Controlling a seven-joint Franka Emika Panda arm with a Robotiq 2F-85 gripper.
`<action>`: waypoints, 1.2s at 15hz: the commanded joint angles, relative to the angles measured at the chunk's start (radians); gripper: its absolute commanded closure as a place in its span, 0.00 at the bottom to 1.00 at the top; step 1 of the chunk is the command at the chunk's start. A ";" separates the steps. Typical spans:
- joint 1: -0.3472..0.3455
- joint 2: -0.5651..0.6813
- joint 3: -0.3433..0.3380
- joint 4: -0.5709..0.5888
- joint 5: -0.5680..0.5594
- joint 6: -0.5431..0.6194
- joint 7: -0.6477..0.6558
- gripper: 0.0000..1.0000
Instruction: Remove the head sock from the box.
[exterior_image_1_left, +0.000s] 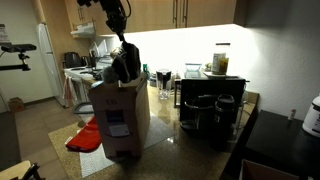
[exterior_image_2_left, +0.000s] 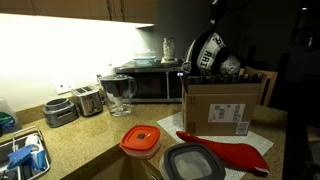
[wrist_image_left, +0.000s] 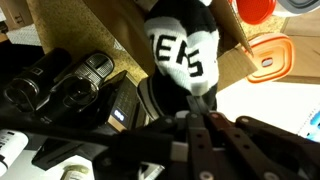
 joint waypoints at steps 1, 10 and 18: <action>0.002 0.021 0.002 0.081 0.042 -0.044 -0.062 1.00; 0.037 0.020 0.013 0.178 0.138 -0.121 -0.244 1.00; 0.080 0.006 0.032 0.163 0.206 -0.184 -0.436 1.00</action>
